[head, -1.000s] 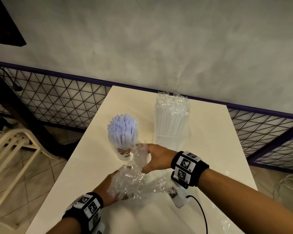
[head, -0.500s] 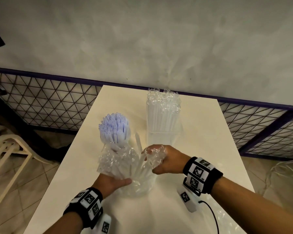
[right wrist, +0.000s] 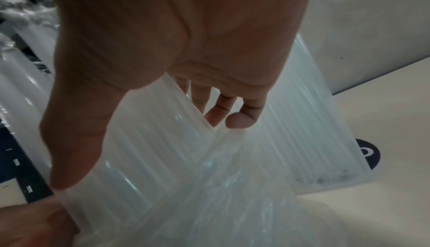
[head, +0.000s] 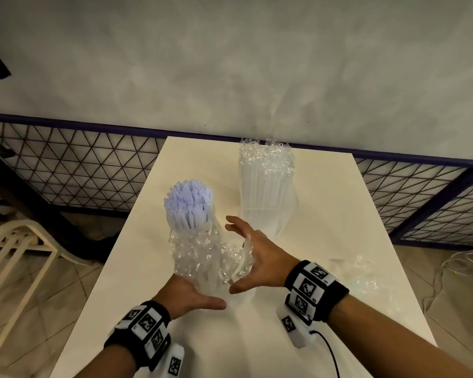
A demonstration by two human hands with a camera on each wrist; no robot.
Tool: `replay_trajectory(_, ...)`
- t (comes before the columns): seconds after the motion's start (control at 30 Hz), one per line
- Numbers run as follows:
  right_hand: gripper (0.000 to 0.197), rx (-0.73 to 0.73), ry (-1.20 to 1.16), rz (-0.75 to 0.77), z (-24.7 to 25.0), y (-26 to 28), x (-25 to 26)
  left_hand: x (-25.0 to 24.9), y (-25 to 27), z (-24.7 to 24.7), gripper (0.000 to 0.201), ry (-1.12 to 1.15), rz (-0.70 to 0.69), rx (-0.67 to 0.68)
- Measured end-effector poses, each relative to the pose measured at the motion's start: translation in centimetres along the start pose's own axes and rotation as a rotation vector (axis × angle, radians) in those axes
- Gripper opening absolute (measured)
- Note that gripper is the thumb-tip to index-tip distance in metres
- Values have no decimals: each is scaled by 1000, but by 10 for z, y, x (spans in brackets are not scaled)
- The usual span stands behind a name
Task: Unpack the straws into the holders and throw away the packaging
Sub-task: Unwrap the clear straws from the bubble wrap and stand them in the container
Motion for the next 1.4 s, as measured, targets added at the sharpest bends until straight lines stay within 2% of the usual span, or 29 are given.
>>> replay_trajectory(0.13, 137, 51, 33, -3, -6, -9, 6, -10, 3, 6, 78, 96, -69, -103)
replay_trajectory(0.23, 135, 65, 39, -17, -7, -14, 10, -16, 4, 8, 76, 149, -92, -128)
replay_trajectory(0.43, 100, 74, 57, -13, -11, -16, 16, -13, 7, 11, 81, 190, -97, -139)
replay_trajectory(0.53, 94, 73, 3, -44, -12, -12, 18, -15, 8, 10, 80, 206, -120, -136)
replay_trajectory(0.63, 91, 0, -91, -71, -12, -7, 22, -28, 9, 14, 92, 166, -187, -151)
replay_trajectory(0.7, 78, -78, -219, -94, -9, -5, 27, -36, 7, 21, 96, 140, -240, -152)
replay_trajectory(0.77, 68, -128, -268, -106, -9, -2, 27, -39, 4, 29, 92, 128, -250, -141)
replay_trajectory(0.93, 64, -158, -192, -163, -20, 4, 22, -22, 3, 36, 80, 94, -168, -126)
replay_trajectory(1.03, 57, -217, -125, -155, -19, 4, 25, -8, 2, 36, 87, 105, -122, -103)
replay_trajectory(1.1, 54, -228, -71, -140, -21, 4, 29, -7, 0, 35, 94, 52, -134, -69)
replay_trajectory(1.17, 52, -236, -27, -129, -25, 3, 33, -8, -3, 35, 89, -5, -162, -36)
replay_trajectory(1.23, 51, -249, -12, -131, -26, 3, 34, -7, -5, 36, 85, -3, -185, -18)
replay_trajectory(1.33, 55, -267, -28, -151, -27, 3, 37, -2, -8, 37, 95, 31, -191, 20)
replay_trajectory(1.4, 51, -238, -26, -155, -29, 3, 38, 0, -8, 36, 83, 39, -173, 40)
Point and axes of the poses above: each hand's wrist, its own y-axis away from the middle knuckle, its own z-axis out of the back of the hand, x = y × z, the point moved 5 cm from there along -y, towards the middle knuckle, and after that the axes turned 12 degrees about -x, right-handed, at the moved point
